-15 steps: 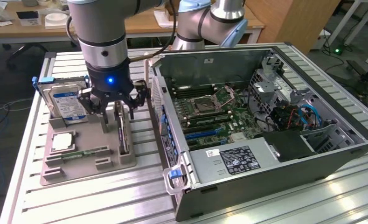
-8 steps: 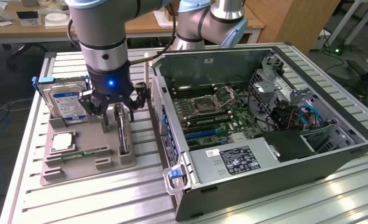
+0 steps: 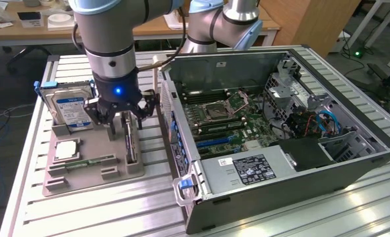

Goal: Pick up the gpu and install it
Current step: 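Pick up the gpu and move the gpu toward the slot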

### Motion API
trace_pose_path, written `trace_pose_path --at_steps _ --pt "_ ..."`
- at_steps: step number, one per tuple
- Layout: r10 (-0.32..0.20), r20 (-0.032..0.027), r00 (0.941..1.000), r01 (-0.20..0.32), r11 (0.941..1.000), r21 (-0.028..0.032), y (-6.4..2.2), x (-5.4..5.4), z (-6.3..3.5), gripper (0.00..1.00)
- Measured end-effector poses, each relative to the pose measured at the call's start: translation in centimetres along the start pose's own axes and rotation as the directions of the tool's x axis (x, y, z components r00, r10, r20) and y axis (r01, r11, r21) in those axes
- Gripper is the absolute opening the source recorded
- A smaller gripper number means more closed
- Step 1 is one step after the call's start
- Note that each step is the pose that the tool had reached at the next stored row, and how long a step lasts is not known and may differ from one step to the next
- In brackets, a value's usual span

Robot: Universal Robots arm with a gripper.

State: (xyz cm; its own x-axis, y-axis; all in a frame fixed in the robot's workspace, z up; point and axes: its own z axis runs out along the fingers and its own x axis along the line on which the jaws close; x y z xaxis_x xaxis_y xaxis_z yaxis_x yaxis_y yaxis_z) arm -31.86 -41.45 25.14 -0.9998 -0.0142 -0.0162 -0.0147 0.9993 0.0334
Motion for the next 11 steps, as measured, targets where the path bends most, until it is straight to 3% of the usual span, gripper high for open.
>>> trace_pose_path --at_steps 11 --pt "0.000 0.0000 1.0000 0.000 1.0000 0.0001 -0.02 0.01 0.48 0.65"
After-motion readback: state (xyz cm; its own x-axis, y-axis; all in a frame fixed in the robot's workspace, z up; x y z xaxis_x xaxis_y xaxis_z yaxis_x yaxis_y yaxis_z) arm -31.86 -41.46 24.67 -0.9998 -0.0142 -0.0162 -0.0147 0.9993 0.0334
